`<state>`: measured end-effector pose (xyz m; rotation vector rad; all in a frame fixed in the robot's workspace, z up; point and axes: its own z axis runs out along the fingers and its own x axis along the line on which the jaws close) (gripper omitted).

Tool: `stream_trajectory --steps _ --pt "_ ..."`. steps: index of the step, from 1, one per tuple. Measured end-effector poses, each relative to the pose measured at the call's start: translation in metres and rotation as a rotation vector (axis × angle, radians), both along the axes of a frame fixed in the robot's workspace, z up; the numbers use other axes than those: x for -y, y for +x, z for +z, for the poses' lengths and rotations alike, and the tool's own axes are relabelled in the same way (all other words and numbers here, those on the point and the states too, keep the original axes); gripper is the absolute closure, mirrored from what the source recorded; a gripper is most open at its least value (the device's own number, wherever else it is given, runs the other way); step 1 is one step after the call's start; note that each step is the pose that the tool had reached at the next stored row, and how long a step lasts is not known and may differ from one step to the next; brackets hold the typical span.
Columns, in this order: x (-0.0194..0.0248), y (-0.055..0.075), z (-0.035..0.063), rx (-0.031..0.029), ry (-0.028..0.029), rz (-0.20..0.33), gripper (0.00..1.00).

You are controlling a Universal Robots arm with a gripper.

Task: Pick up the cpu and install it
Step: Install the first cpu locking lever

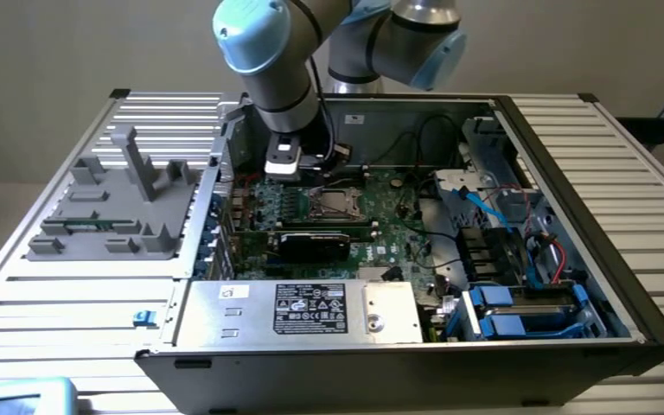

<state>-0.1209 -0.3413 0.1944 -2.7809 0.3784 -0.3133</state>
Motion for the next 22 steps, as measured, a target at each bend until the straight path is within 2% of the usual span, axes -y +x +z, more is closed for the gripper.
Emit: stream_trajectory --steps 22 --pt "0.0036 0.0072 -0.0058 0.0021 0.0002 0.000 0.89"
